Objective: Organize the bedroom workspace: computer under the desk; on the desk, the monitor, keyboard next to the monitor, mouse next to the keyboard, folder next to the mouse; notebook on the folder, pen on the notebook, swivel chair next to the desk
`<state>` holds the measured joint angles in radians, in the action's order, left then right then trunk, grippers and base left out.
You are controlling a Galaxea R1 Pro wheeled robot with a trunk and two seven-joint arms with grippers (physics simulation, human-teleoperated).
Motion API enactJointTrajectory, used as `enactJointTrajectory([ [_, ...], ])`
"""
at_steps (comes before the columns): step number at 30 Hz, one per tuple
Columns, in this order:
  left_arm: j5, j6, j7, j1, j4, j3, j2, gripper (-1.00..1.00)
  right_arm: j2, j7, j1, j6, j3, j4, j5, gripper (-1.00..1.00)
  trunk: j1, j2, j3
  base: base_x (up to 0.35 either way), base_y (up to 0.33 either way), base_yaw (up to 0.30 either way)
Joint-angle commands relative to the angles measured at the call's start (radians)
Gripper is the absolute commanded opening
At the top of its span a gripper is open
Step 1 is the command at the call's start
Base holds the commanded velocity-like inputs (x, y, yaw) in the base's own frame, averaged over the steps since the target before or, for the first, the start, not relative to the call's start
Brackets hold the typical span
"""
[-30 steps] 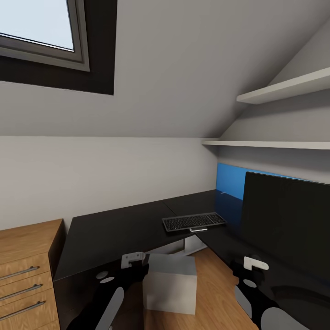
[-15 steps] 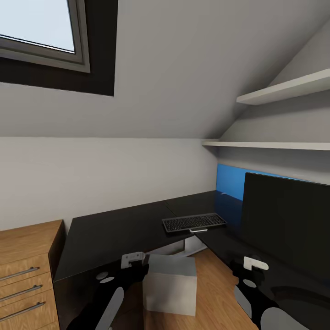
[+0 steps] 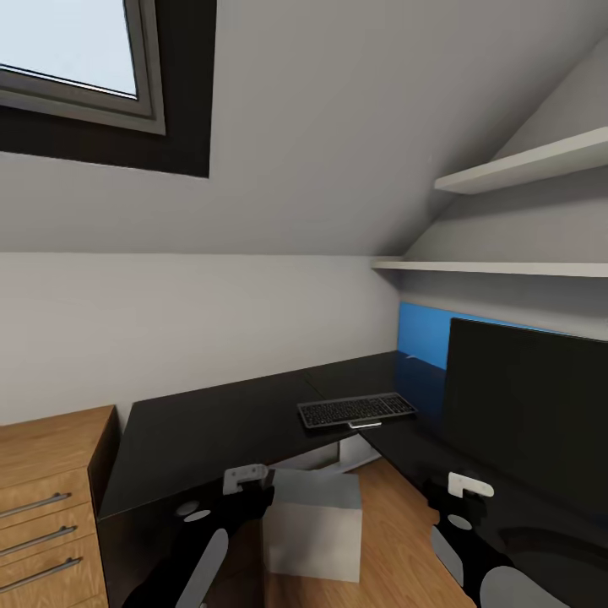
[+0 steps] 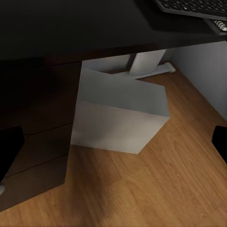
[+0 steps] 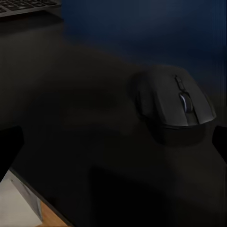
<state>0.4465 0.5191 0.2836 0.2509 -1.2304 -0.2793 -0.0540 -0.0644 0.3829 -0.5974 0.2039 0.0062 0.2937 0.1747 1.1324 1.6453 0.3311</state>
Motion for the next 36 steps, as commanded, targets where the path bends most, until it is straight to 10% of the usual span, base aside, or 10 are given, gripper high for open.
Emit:
enactJointTrajectory([
  [1, 0.011, 0.002, 0.009, 0.001, -0.001, -0.002, 0.000, 1.00, 0.000, -0.001, -0.001, 0.006, 0.001, 0.000, 0.009, 1.00, 0.000, 0.001, 0.001, 0.000, 0.000, -0.091],
  [36, 0.011, 0.002, 0.009, 0.001, -0.001, -0.001, 0.000, 1.00, 0.001, 0.001, -0.001, 0.012, -0.003, -0.001, 0.005, 1.00, 0.000, 0.001, -0.002, 0.000, 0.000, -0.048],
])
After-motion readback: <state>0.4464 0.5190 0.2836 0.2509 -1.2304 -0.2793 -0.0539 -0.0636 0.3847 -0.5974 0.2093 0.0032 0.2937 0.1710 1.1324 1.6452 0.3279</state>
